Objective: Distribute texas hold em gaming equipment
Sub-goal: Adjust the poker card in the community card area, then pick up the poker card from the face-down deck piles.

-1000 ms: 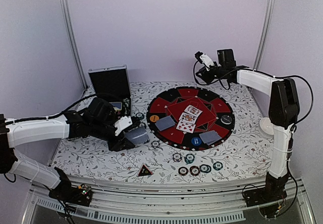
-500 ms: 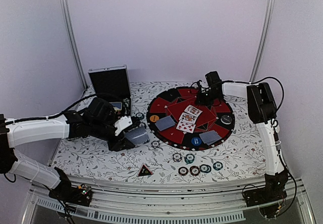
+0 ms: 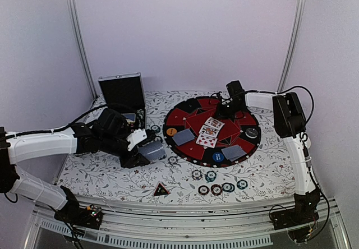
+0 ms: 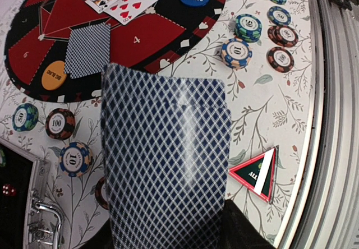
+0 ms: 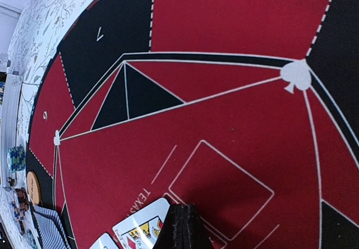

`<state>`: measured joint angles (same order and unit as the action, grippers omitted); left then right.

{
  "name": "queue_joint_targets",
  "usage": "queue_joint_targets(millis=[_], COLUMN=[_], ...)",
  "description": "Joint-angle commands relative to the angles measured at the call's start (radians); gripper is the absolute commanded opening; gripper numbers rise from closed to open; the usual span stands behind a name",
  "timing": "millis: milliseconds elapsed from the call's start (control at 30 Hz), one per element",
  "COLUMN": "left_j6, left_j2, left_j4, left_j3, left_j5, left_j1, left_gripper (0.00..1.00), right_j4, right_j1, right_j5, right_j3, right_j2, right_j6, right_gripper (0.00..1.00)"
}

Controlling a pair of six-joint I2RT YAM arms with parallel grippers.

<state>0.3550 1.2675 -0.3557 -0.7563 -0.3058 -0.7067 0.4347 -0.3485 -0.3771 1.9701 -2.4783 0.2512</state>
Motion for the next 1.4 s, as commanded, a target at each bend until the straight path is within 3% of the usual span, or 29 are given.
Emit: queue_joint_targets(millis=[0,267,333,500,600,767,867,1033,1100,1233,1367], left_j6=[0.007,0.007,0.007,0.008,0.01,0.01,0.012,0.021,0.024,0.026,0.024], left_j2=[-0.028,-0.028,-0.028,-0.031,-0.034,-0.041,-0.054,-0.094,-0.11,-0.126,-0.126], left_j4=[0.021,0.021,0.021,0.021,0.021,0.022,0.029,0.045,0.053,0.061,0.06], left_j3=[-0.015,-0.015,-0.015,-0.017,-0.017,-0.02,-0.02,-0.01,-0.006,0.0,-0.002], left_j5=[-0.008,-0.009,-0.009,-0.013,-0.02,-0.033,-0.054,-0.1,-0.11,-0.097,-0.082], left_j1=[0.014,0.013,0.013,0.014,0.013,0.015,0.014,0.013,0.013,0.013,0.013], left_gripper=[0.47,0.47,0.47,0.47,0.47,0.47,0.47,0.47,0.47,0.46,0.46], right_j4=[0.047,0.043,0.042,0.016,-0.075,-0.268,-0.363,-0.747,-0.817,-0.726,-0.634], right_j1=[-0.036,-0.044,-0.045,-0.063,-0.111,-0.274,-0.324,-0.324,-0.324,-0.344,-0.441], right_j5=[-0.044,0.006,0.026,0.182,0.249,0.333,0.214,-0.005,-0.07,-0.121,0.028], right_j3=[0.008,0.036,0.054,0.05,-0.059,-0.304,-0.429,-0.727,-0.812,-0.817,-0.848], right_j2=[-0.053,-0.03,-0.007,0.176,0.339,0.611,0.751,0.989,1.04,1.035,1.007], right_j6=[0.004,-0.008,-0.025,-0.093,-0.171,-0.449,-0.542,-0.391,-0.354,-0.248,-0.15], right_gripper=[0.02,0.03,0.08,0.53,0.72,1.0,0.99,0.99,0.99,0.99,0.99])
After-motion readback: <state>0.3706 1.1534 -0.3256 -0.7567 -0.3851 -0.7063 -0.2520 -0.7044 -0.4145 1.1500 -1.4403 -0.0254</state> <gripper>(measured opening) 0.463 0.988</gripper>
